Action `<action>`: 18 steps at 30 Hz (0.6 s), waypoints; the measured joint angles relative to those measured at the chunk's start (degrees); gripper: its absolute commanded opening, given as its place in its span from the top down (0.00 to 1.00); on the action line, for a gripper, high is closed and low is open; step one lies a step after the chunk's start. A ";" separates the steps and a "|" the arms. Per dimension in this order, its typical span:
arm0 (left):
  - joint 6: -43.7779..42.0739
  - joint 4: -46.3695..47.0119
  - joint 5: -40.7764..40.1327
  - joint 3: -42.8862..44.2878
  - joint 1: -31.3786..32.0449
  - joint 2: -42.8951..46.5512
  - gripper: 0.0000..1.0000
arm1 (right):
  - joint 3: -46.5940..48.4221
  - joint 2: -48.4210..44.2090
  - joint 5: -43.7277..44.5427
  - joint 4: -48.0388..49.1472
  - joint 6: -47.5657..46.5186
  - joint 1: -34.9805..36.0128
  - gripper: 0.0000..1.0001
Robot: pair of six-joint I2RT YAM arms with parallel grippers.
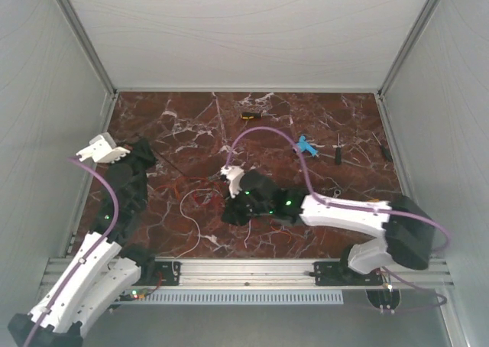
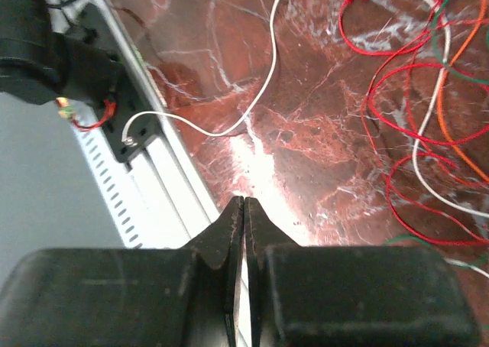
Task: Zip-tie the wires
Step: Adjust the cable at the center of the board.
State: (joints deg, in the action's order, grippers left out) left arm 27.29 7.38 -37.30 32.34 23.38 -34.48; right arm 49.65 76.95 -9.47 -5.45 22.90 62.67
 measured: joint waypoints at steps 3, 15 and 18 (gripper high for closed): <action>-1.07 0.20 1.62 0.00 -3.78 0.55 1.00 | 1.16 8.72 1.11 3.54 1.03 1.70 1.00; -6.23 0.37 1.84 0.00 -6.51 5.68 1.00 | 19.30 35.39 7.30 10.54 1.40 4.28 1.00; -6.21 0.79 1.68 -0.20 -6.51 6.88 1.00 | 22.64 39.50 7.93 11.78 1.29 3.93 1.00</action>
State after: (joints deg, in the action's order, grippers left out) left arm 21.08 8.16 -35.62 32.14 16.86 -27.59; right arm 72.29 116.44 -1.54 6.33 24.18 66.61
